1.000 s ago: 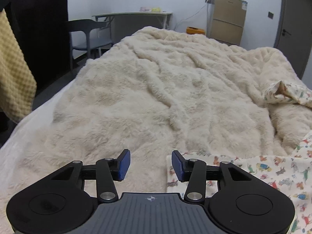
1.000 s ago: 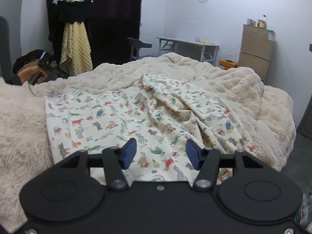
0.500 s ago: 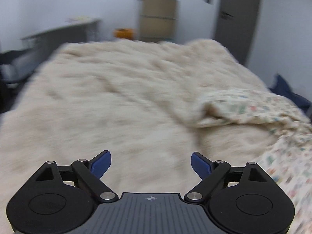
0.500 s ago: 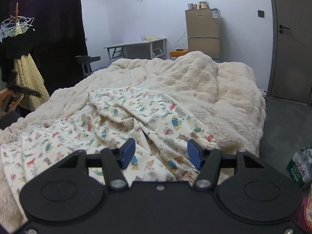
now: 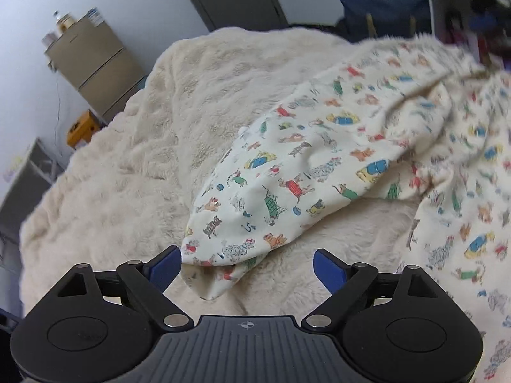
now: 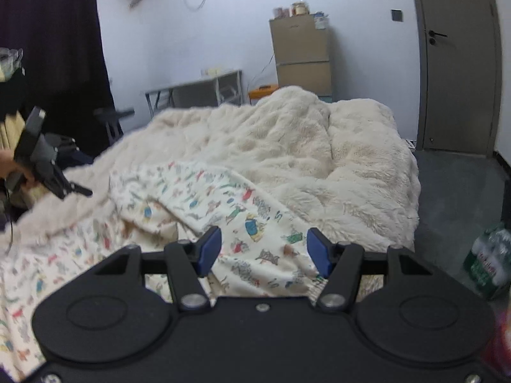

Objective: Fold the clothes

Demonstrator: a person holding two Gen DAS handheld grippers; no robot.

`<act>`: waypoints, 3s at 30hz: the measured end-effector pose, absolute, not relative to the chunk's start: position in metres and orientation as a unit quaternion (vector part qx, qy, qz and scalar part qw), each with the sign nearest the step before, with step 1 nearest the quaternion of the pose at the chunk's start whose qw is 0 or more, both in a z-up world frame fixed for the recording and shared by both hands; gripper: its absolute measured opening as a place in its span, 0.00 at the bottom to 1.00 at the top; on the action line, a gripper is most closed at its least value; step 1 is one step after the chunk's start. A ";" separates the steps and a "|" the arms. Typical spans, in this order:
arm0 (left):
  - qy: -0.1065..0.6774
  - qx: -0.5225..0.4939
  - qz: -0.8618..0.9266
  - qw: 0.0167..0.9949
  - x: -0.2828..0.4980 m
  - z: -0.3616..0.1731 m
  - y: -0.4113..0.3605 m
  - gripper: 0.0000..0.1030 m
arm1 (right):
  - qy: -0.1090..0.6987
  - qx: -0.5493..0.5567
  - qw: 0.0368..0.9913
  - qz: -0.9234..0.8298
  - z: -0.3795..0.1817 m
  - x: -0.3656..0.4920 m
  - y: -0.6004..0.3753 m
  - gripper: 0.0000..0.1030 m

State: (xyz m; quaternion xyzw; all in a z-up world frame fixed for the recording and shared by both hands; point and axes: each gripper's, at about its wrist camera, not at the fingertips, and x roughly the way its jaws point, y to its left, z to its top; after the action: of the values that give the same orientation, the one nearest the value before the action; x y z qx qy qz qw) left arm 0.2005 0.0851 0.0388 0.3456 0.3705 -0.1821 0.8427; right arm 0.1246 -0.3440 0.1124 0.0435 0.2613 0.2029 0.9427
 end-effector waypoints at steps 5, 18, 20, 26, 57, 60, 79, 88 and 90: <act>0.435 0.334 -0.143 0.824 0.231 -0.005 0.108 0.86 | 0.255 0.046 0.942 0.215 0.108 0.118 -0.345 0.61; 0.415 -0.348 -0.135 0.829 0.268 -0.082 0.262 0.71 | 0.261 0.012 0.938 0.229 0.103 0.116 -0.310 0.61; 0.401 -0.407 -0.122 0.812 0.270 -0.098 0.264 0.67 | 0.261 0.010 0.937 0.231 0.103 0.116 -0.305 0.61; 0.345 -0.542 -0.098 0.760 0.280 -0.127 0.256 0.57 | 0.261 0.006 0.936 0.238 0.101 0.116 -0.293 0.61; 0.321 0.331 0.036 0.887 0.205 0.008 0.235 0.27 | 0.306 -0.077 0.926 0.206 0.057 0.132 -0.263 0.61; 0.365 0.270 0.027 0.890 0.199 -0.024 0.257 0.27 | 0.305 -0.087 0.923 0.217 0.061 0.130 -0.262 0.61; 0.291 -0.073 -0.287 0.910 0.155 0.035 0.289 0.62 | 0.284 0.180 0.916 0.221 0.053 0.194 -0.414 0.63; 0.340 0.010 -0.308 0.888 0.234 -0.002 0.174 0.23 | 0.296 0.335 0.837 0.316 0.006 0.216 -0.423 0.15; 0.354 0.044 -0.316 0.879 0.248 -0.011 0.157 0.00 | 0.274 0.324 0.847 0.320 0.020 0.211 -0.424 0.14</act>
State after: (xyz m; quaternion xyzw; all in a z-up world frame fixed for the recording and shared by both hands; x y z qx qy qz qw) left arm 0.2480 0.1567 -0.0106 0.0441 0.3539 -0.3158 0.8793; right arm 0.2115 -0.4240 0.0204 0.3240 0.2736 0.3205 0.8470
